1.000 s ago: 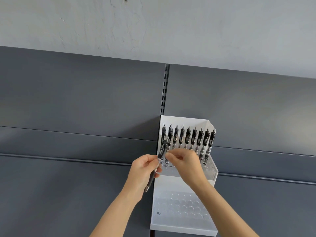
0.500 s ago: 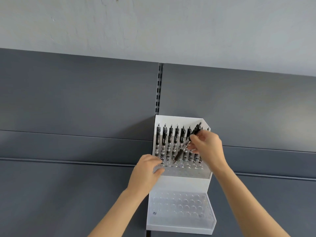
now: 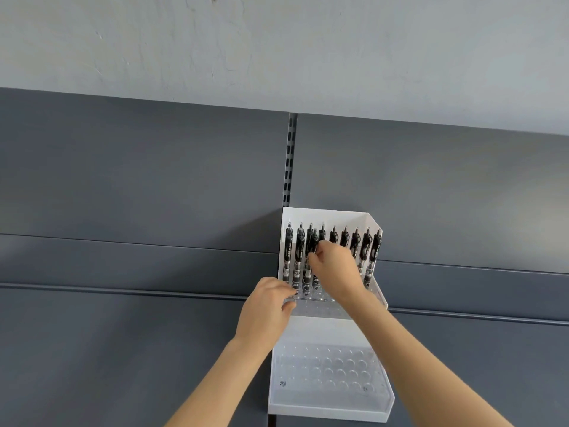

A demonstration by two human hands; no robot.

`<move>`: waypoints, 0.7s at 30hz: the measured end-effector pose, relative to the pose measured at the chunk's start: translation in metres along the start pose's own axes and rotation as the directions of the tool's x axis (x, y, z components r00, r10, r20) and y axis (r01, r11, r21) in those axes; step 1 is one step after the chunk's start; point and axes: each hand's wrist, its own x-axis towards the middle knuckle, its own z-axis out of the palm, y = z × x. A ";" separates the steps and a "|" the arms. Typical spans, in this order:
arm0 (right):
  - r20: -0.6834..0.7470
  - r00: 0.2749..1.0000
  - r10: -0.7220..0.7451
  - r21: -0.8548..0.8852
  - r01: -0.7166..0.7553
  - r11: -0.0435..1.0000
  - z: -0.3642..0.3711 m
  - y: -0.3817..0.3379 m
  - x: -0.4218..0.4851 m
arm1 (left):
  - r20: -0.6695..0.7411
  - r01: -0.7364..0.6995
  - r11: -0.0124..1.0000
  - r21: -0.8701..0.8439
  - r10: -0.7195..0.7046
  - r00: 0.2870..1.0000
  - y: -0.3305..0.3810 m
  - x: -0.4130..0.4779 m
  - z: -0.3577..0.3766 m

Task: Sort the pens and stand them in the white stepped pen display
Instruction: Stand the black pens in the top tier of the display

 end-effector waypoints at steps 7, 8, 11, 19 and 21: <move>-0.047 0.997 0.067 0.008 -0.066 0.998 0.007 -0.001 -0.001 | -0.019 0.012 1.000 -0.016 -0.013 1.000 0.000 0.000 0.001; -0.055 0.996 0.068 0.009 -0.068 0.998 0.008 -0.001 -0.002 | -0.020 0.009 1.000 -0.019 -0.009 1.000 0.000 -0.001 0.002; -0.079 0.994 0.079 0.033 -0.076 0.997 0.011 0.001 -0.005 | -0.042 0.011 0.999 -0.050 -0.013 0.999 -0.003 -0.003 0.005; -0.063 0.992 0.105 0.028 -0.104 0.994 -0.006 0.028 -0.047 | -0.055 0.034 0.999 -0.040 -0.036 0.998 0.001 -0.002 0.005; -0.113 0.989 0.096 0.035 -0.093 0.995 -0.018 0.040 -0.064 | -0.048 0.055 0.998 -0.005 -0.055 0.997 0.005 -0.005 0.006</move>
